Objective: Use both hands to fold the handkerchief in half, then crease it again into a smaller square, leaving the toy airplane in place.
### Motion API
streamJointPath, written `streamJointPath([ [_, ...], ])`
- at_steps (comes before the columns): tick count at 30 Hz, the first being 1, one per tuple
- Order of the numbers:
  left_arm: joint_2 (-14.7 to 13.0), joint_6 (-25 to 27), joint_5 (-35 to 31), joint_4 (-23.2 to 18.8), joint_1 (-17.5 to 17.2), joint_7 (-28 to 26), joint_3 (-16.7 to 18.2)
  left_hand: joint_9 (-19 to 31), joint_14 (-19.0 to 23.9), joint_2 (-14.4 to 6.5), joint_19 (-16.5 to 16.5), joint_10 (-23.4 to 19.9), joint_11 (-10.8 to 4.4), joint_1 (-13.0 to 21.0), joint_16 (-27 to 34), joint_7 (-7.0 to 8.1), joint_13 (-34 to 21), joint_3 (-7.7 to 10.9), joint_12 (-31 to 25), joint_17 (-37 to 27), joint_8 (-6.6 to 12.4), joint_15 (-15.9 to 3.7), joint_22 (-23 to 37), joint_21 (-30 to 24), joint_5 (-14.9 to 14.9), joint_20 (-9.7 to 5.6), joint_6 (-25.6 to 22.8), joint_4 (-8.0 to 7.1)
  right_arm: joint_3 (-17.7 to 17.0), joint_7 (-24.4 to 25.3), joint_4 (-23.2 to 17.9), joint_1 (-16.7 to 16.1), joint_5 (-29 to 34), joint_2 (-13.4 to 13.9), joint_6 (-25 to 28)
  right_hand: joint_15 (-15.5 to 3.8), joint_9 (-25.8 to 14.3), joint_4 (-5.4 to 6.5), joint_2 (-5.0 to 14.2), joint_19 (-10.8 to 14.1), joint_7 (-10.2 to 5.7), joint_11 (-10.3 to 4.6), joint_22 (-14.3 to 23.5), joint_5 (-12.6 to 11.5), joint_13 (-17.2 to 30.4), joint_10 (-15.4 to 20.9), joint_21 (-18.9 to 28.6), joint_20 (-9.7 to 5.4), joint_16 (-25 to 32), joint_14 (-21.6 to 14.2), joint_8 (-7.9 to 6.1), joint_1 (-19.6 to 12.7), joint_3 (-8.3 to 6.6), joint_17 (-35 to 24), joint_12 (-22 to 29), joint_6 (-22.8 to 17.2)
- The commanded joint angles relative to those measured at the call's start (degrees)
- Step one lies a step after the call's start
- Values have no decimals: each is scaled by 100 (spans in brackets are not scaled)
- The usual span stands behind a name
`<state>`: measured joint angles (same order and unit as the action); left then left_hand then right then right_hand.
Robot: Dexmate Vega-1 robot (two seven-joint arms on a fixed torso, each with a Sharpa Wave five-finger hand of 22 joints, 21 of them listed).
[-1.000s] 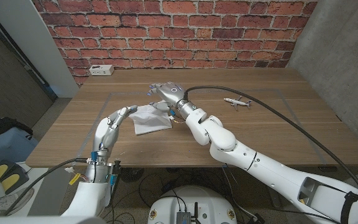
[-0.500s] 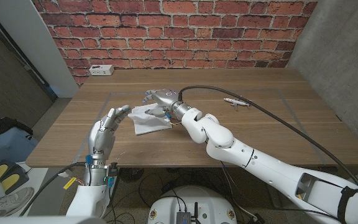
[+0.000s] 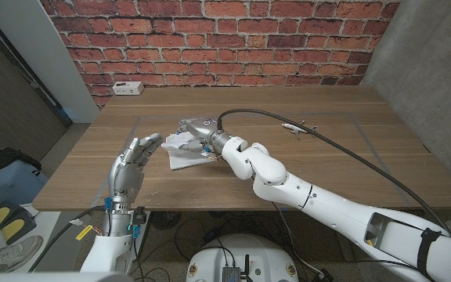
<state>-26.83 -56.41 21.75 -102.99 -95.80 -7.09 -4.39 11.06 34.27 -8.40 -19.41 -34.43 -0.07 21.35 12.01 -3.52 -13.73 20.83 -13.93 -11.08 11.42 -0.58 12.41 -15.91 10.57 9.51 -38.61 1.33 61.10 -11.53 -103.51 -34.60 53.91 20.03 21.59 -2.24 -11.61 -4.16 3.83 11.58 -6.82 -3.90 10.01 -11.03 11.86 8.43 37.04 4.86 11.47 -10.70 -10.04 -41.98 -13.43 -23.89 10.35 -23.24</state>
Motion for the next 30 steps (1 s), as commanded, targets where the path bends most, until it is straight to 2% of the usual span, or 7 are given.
streamJointPath([
  [1, 56, 408, 61, -163, -186, 101, 201, 26, -65, 10, -16, 5, 49, -61, -33, -3, -12, 18, 21, -18, -28, 70, 33, -26, -8, 45, 78, -37, 342, -177, 362, 301, 184, -318, 289, -25, -14, -18, 10, -62, -29, 17, 11, -32, 22, -127, -56, 32, -1, 91, 14, 54, 40, 1, -9, 172],
  [6, 122, 386, 40, -125, -179, 123, 250, 26, -80, 13, 3, 34, 79, -95, -35, 8, -17, 18, 34, -21, -33, 72, 35, -22, -11, 49, 111, -53, 446, -119, 598, 447, 129, -440, 215, -18, -15, -36, 3, -76, -17, 22, 11, -34, 22, -152, -77, 36, 1, 123, -1, 50, 48, 12, 3, 205],
  [10, 167, 379, 67, -95, -178, 142, 267, 26, -90, 18, 4, 41, 46, -115, -36, 14, -20, 20, 38, -22, -33, 69, 37, -25, -12, 46, 123, -61, 514, 1, 767, 528, 81, -492, 140, -18, -14, -55, 1, -71, 9, 29, 11, -38, 22, -147, -86, 37, 9, 123, -20, 34, 48, 21, 18, 200],
  [22, 59, 454, 225, -60, -105, 338, 227, 27, -115, 38, 37, 55, 82, -165, -40, 15, -27, 19, 46, -23, -35, 83, 40, -18, -17, 60, 164, -76, 769, 192, 1326, 799, 86, -712, 102, -66, -13, -164, 21, 29, 6, 1, 10, -61, 18, 19, -111, 24, 86, 24, -164, -74, 28, 71, 115, -94],
  [28, 59, 480, 258, -49, -84, 357, 218, 27, -135, 49, 43, 55, 89, -191, -44, 15, -31, 18, 47, -24, -33, 86, 41, -19, -19, 62, 177, -83, 974, 278, 1665, 962, 210, -867, 161, -62, -11, -209, 43, 87, 7, -13, 11, -68, 14, 142, -139, 22, 134, -31, -269, -102, 34, 100, 163, -408],
  [30, 56, 499, 267, -45, -76, 359, 215, 27, -140, 53, 49, 52, 85, -199, -45, 12, -33, 18, 46, -24, -32, 81, 41, -17, -19, 63, 181, -84, 1025, 446, 1797, 979, 244, -919, 157, -76, -11, -285, 51, 131, 25, -39, 10, -84, 12, 228, -149, 16, 152, -74, -314, -204, 3, 130, 191, -566],
])
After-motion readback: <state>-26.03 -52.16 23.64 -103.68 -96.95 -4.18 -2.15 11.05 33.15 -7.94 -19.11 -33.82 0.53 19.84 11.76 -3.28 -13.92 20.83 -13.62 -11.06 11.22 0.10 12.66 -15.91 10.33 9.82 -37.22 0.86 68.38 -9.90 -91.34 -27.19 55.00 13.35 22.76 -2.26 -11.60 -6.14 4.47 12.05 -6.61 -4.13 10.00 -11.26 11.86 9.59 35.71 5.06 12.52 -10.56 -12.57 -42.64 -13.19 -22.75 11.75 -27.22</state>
